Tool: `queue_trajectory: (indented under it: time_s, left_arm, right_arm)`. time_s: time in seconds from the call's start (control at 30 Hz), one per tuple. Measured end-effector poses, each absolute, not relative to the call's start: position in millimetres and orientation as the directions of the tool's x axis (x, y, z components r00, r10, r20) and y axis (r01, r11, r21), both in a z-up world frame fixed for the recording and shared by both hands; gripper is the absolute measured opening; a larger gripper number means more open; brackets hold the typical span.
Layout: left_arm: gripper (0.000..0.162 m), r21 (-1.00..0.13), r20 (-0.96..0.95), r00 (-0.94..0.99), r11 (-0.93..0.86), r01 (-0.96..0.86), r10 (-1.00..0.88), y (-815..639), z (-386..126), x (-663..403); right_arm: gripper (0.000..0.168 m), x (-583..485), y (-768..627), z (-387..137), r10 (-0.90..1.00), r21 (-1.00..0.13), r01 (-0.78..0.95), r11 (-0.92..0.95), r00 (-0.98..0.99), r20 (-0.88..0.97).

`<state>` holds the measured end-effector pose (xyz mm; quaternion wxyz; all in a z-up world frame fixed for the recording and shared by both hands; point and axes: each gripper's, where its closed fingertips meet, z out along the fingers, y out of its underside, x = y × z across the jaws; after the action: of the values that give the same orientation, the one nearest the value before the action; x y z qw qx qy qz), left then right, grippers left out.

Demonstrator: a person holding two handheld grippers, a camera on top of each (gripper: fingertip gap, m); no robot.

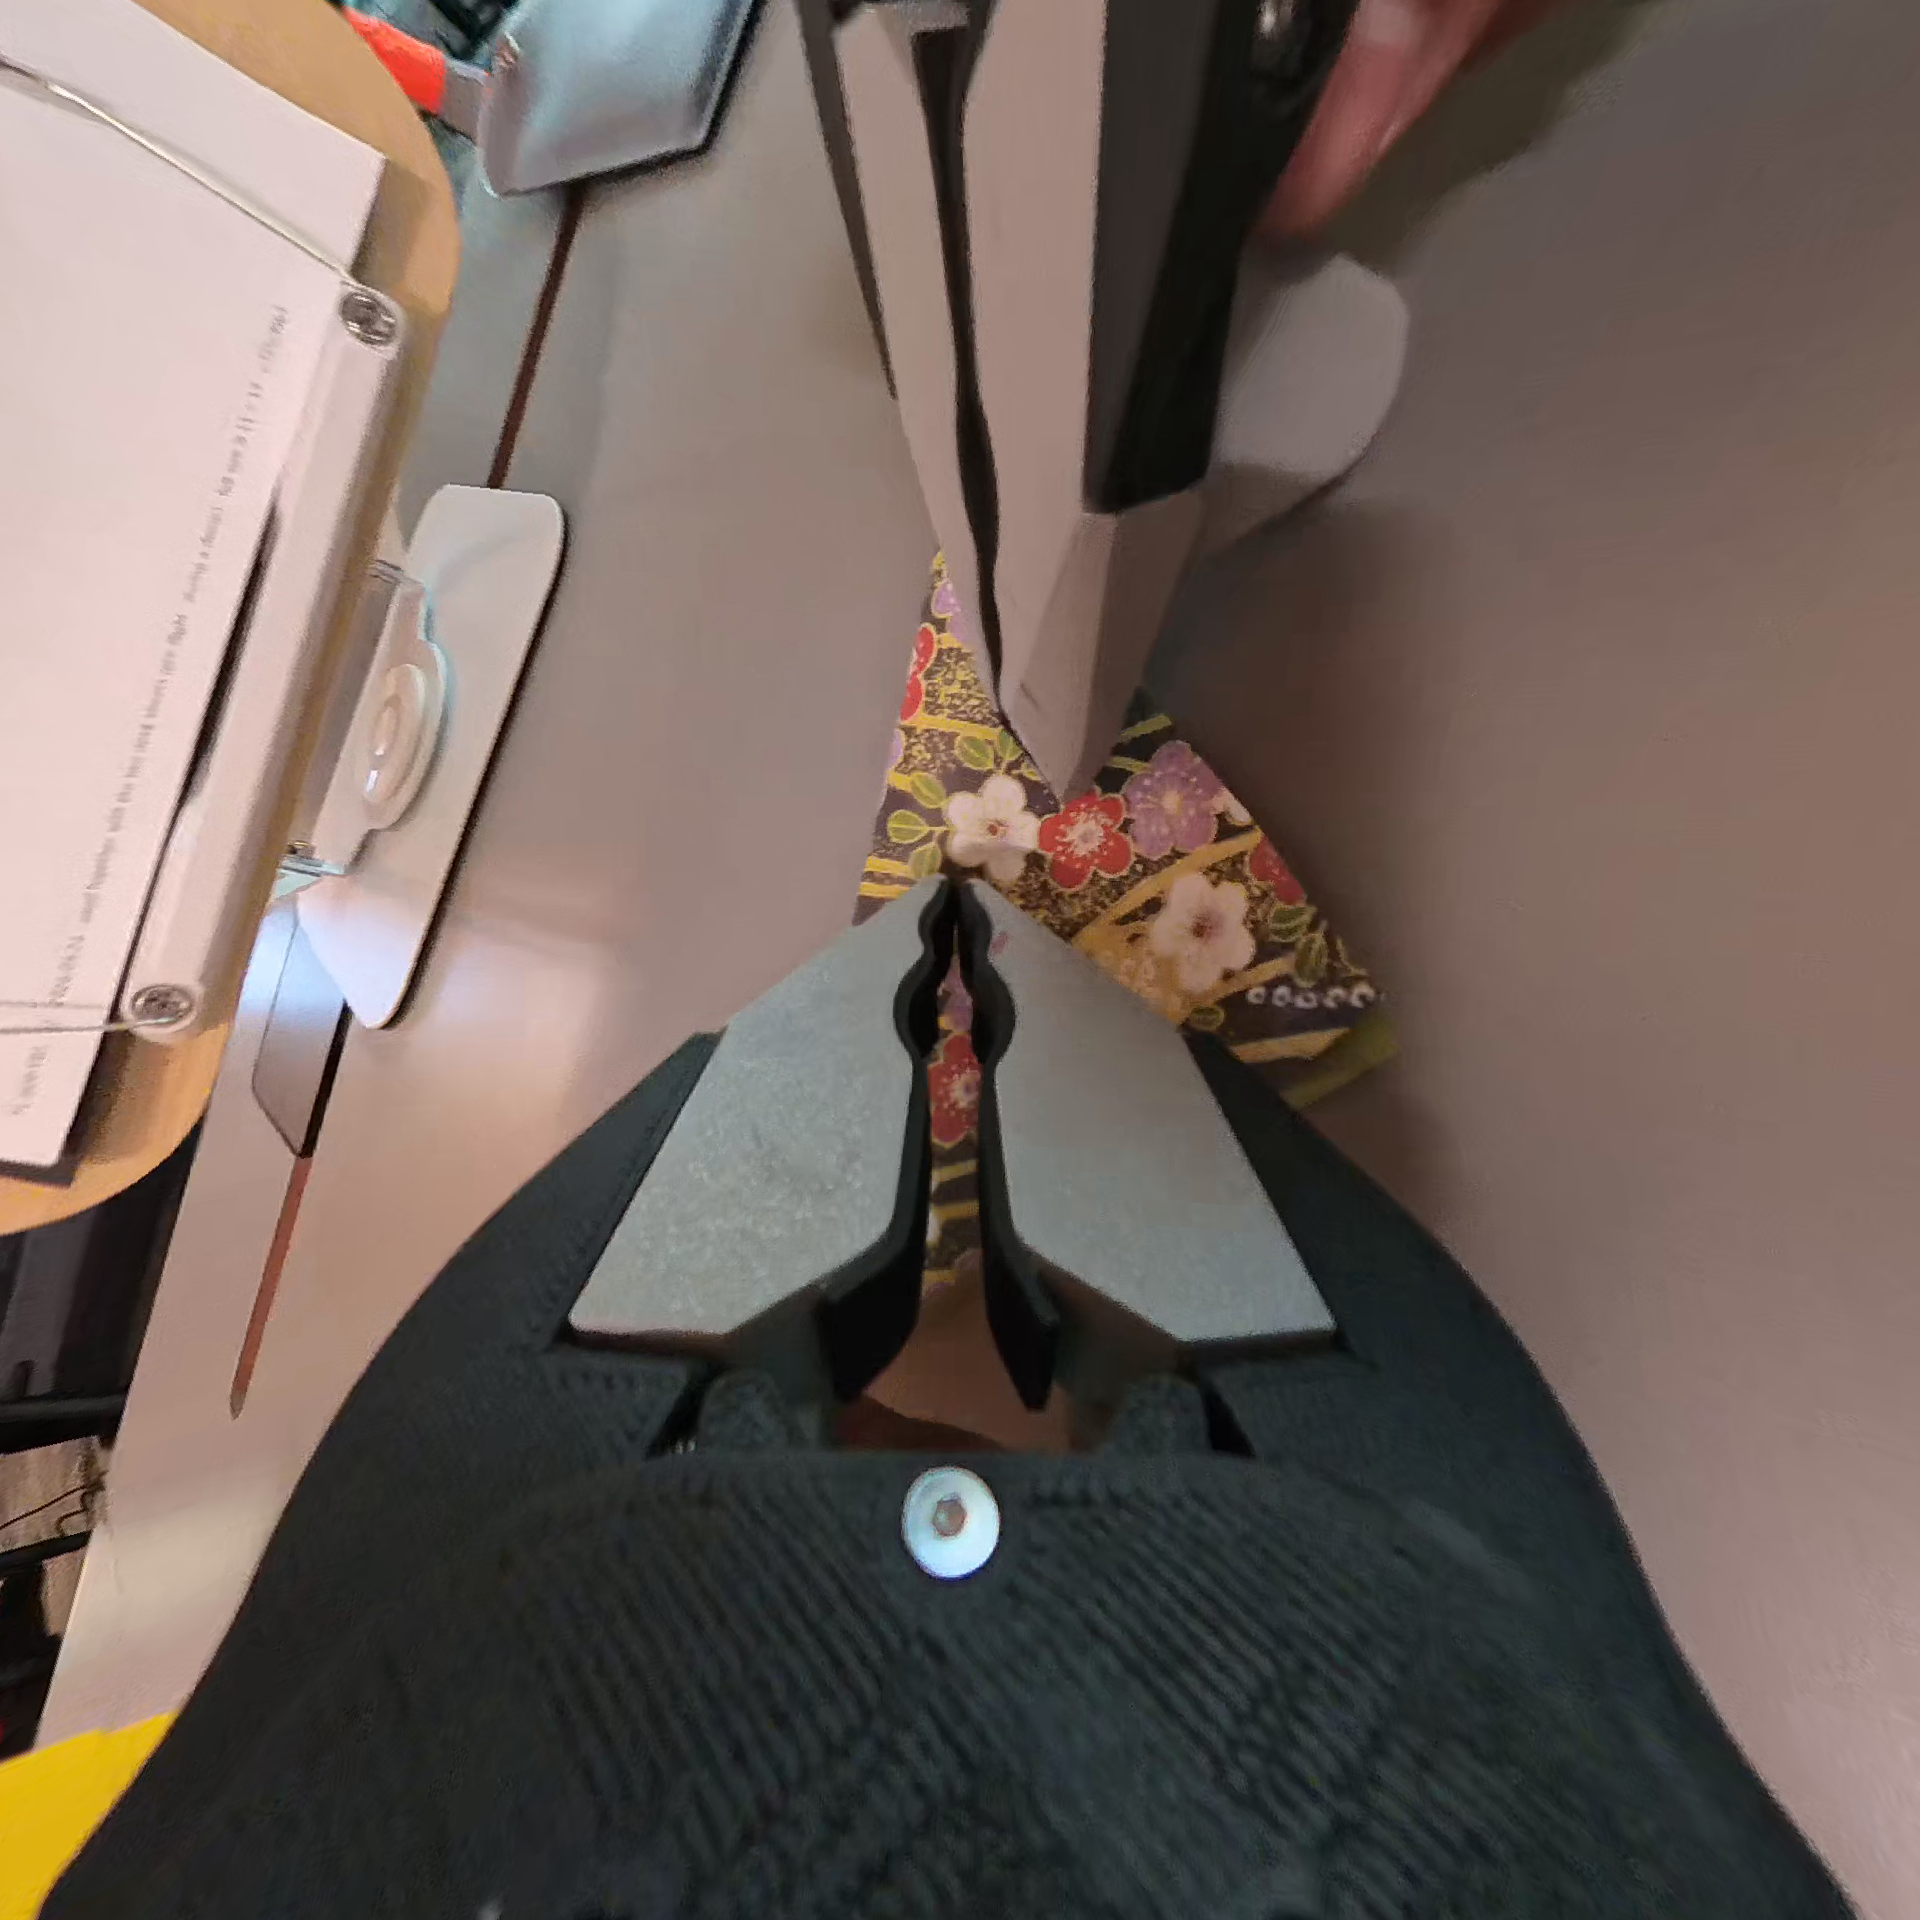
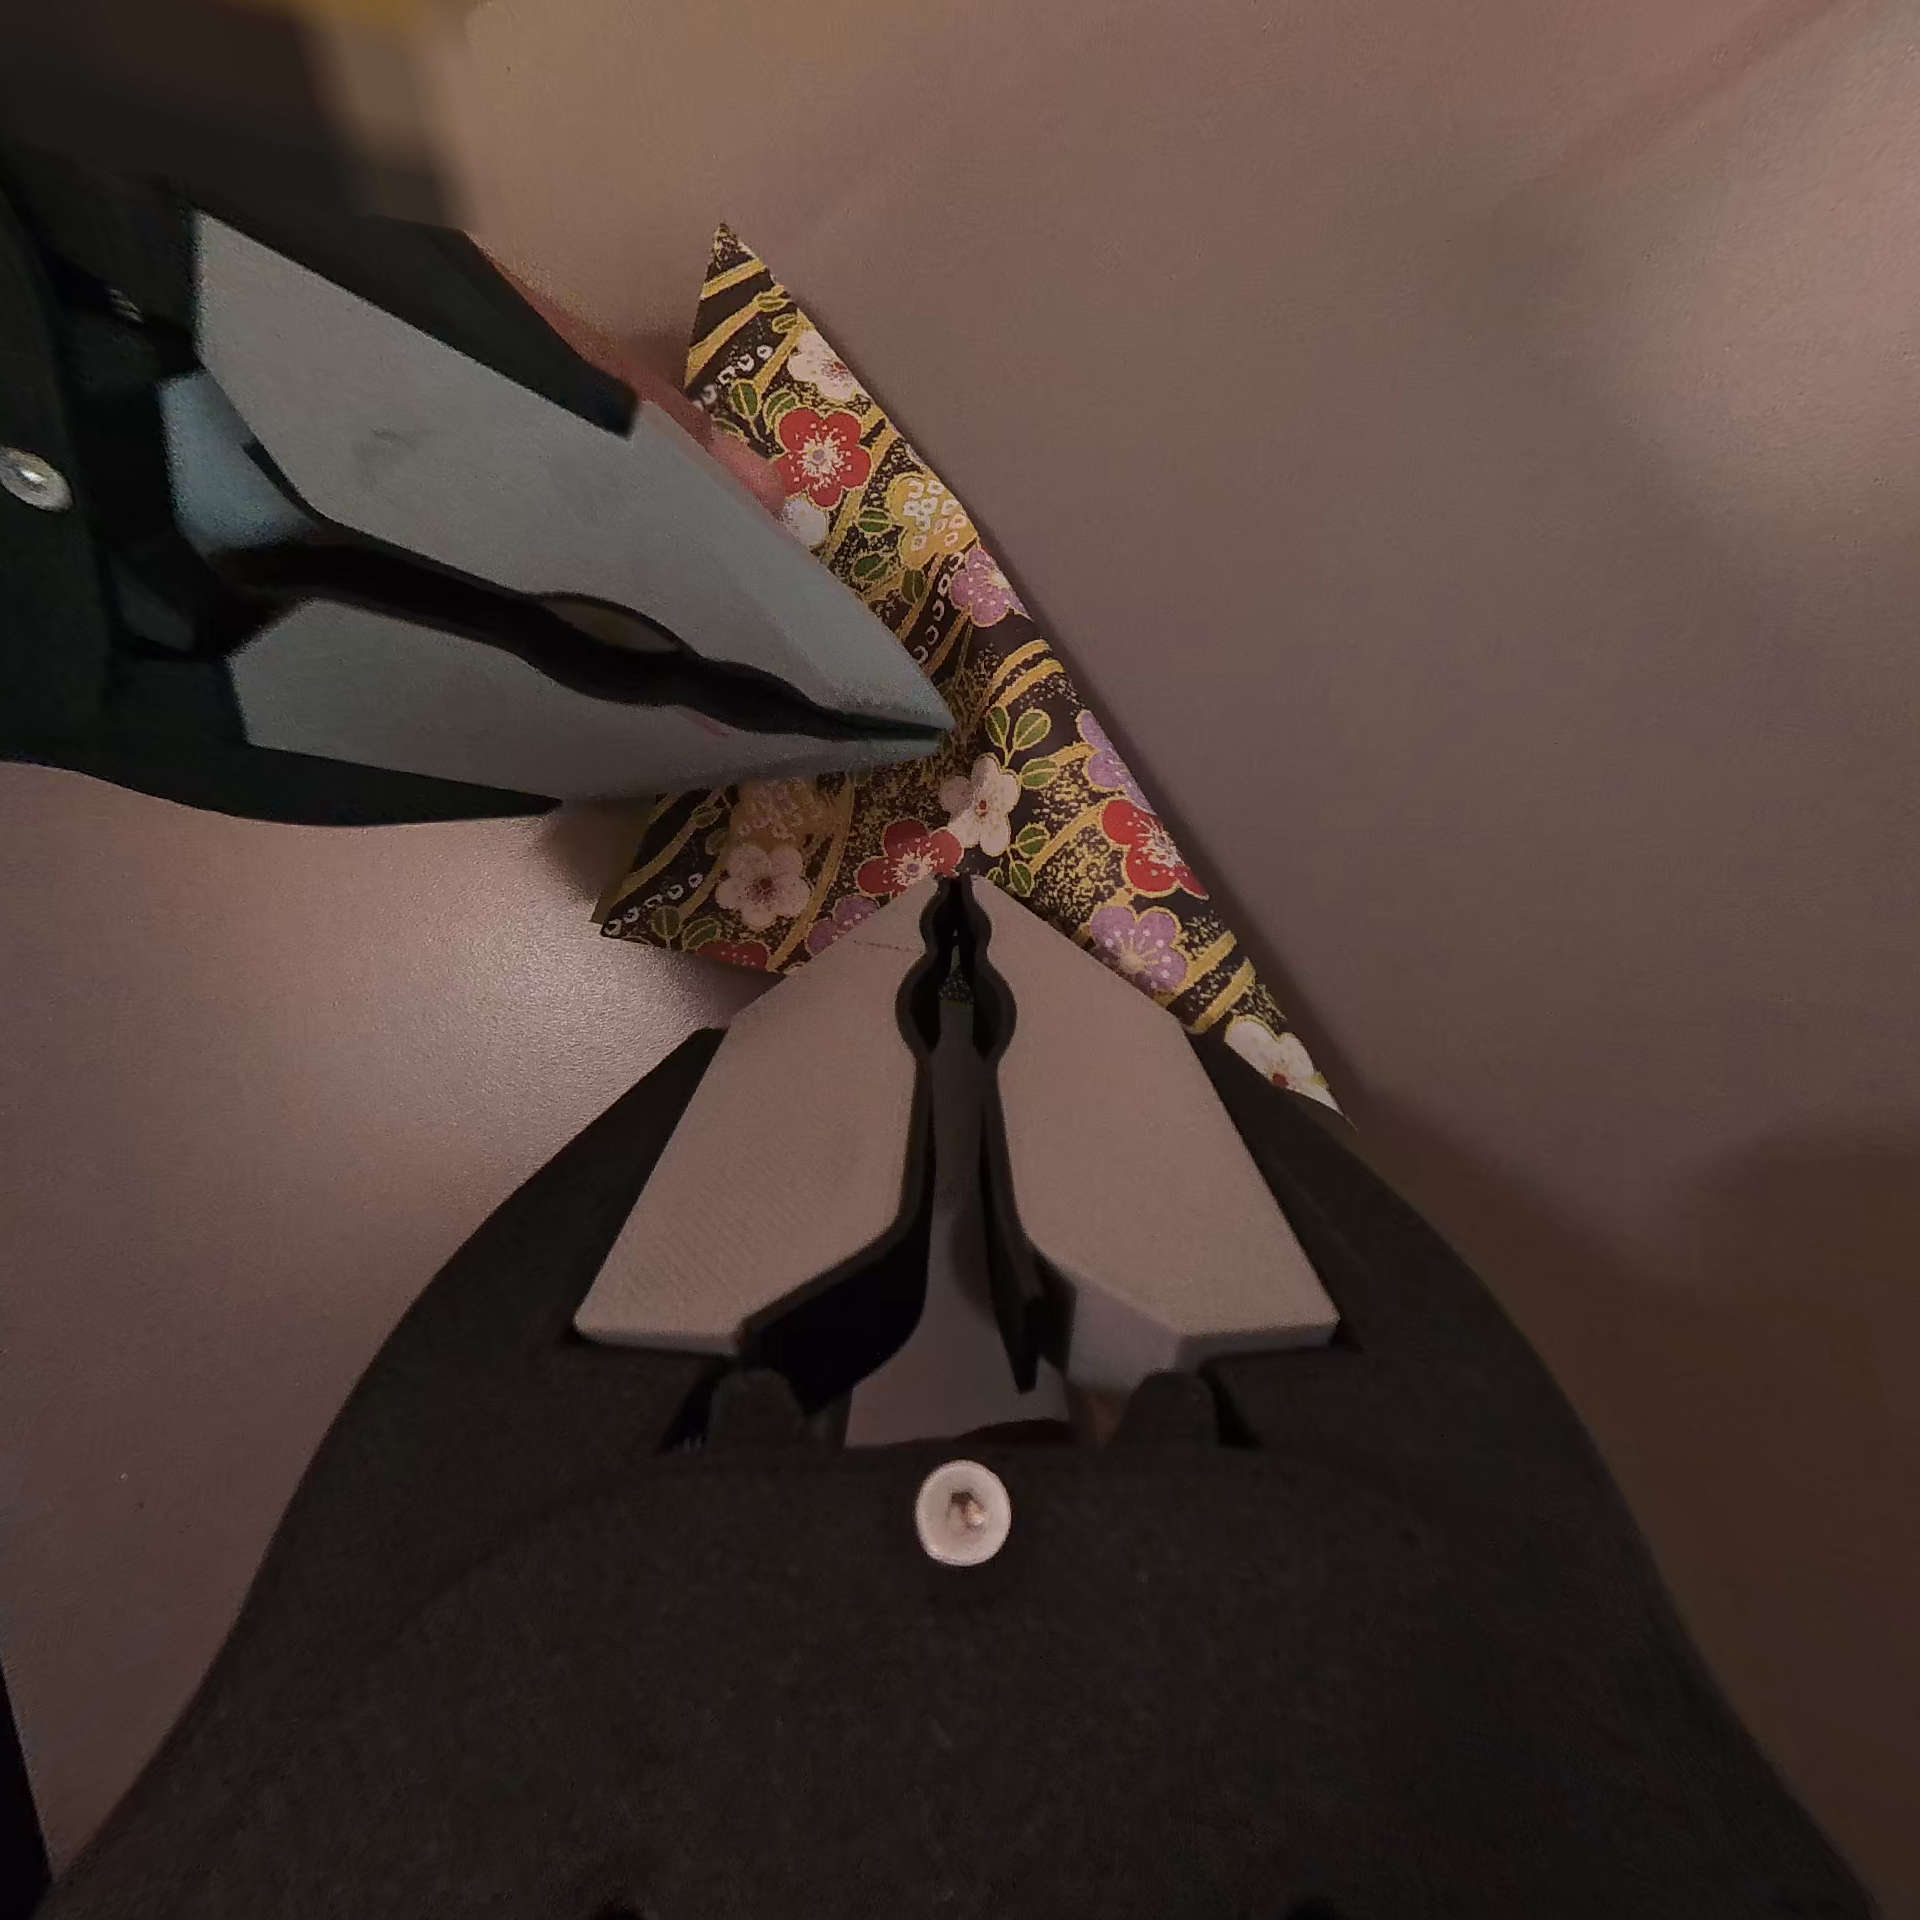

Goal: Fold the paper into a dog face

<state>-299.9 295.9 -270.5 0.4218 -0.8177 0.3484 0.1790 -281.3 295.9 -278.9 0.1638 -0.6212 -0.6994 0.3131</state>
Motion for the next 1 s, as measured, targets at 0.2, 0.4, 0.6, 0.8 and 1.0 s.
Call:
queue_trajectory:
  time_s: [0.2, 0.4, 0.6, 0.8, 1.0]
  left_arm:
    - [0.000, -0.537, -0.585, 0.640, -0.353, -0.766, -0.498, 285, -277, -290]
    - [0.000, -0.586, -0.532, 0.656, -0.326, -0.741, -0.535, 284, -277, -274]
    - [0.000, -0.637, -0.465, 0.697, -0.341, -0.692, -0.546, 283, -278, -274]
    - [0.000, -0.613, -0.514, 0.675, -0.324, -0.721, -0.529, 283, -278, -275]
    - [0.000, -0.628, -0.486, 0.690, -0.334, -0.703, -0.537, 283, -278, -275]
  right_arm:
    - [0.000, -282, 296, -279, 0.967, -0.643, 0.766, 0.011, -0.171, -0.186]
    - [0.000, -282, 296, -279, 0.969, -0.644, 0.765, 0.011, -0.168, -0.182]
    - [0.000, -283, 295, -279, 0.964, -0.641, 0.767, -0.021, -0.155, -0.216]
    - [0.000, -296, 291, -275, 0.936, -0.660, 0.741, -0.121, -0.136, -0.325]
    - [0.000, -306, 297, -278, 0.926, -0.658, 0.737, -0.151, -0.127, -0.355]
